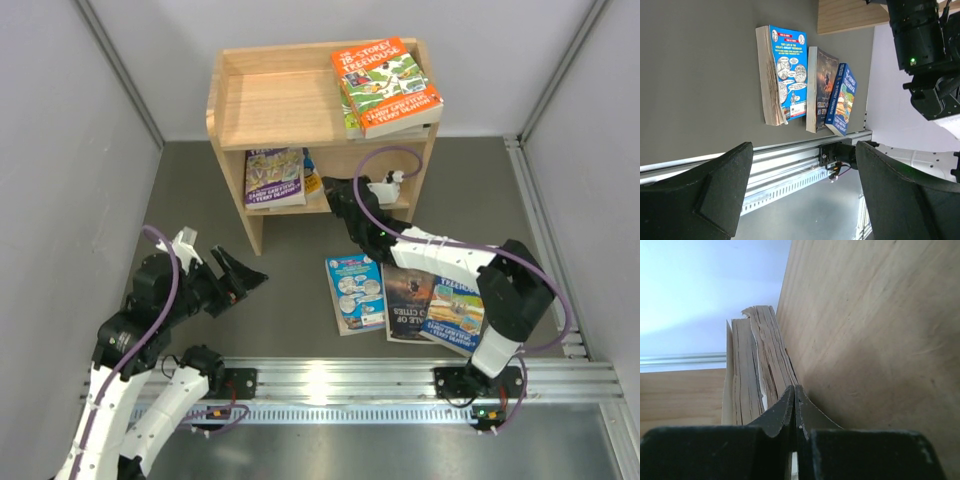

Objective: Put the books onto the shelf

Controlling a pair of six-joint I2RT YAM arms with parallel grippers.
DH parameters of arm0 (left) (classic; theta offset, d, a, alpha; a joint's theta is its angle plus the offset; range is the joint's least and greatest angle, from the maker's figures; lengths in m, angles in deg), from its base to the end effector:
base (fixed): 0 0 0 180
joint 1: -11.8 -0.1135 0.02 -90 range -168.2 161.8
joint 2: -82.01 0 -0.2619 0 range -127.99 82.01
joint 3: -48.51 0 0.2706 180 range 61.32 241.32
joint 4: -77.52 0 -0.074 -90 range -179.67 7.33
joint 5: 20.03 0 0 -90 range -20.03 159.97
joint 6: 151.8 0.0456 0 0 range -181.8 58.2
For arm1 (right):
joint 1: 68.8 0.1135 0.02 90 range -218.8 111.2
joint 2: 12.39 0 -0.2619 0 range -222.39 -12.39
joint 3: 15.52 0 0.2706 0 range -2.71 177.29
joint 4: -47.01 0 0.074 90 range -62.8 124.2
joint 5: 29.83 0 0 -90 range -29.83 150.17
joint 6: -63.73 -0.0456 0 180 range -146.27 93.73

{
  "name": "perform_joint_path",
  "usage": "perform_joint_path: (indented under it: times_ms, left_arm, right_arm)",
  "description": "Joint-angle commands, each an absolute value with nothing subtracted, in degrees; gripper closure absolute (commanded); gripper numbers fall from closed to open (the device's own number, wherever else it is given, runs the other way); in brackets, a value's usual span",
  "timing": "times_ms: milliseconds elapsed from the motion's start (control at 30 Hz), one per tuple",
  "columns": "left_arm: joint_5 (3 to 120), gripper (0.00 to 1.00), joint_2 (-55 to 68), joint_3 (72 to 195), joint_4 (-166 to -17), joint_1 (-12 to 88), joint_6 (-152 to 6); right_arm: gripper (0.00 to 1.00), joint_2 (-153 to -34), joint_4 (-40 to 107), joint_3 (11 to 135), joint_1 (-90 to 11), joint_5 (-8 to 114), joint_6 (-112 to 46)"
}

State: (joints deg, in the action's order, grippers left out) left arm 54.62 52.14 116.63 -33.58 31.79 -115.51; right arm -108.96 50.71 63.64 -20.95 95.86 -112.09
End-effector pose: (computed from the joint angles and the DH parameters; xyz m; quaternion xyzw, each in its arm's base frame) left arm 0.0963 -0.0479 0.3513 -0.1865 0.8432 -0.3871 0.3230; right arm 0.2989 0.2906 0.2664 0.4225 0.6463 0.4457 0.4529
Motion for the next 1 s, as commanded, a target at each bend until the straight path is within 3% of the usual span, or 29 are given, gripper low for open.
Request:
perform_joint_path:
  times_ms: [0, 267, 700, 967]
  left_arm:
    - [54.7, 0.12, 53.1, 116.3, -33.4, 31.9, -115.9]
    - [55.3, 0.12, 53.9, 114.3, -34.5, 31.9, -116.2]
    - [55.9, 0.12, 54.5, 115.8, -33.8, 32.0, -117.8]
    - [56.8, 0.12, 54.6, 115.0, -34.6, 31.9, -117.5]
  right_arm:
    - [1.0, -110.9, 50.2, 66.4, -20.4, 93.9, -112.2]
    - [1.0, -107.1, 49.3, 60.3, -16.4, 89.3, -110.8]
    - [1.0, -114.9, 52.1, 68.4, -14.2, 83.4, -107.5]
    - [1.0, -103.3, 47.0, 60.8, -15.2, 85.3, -102.7]
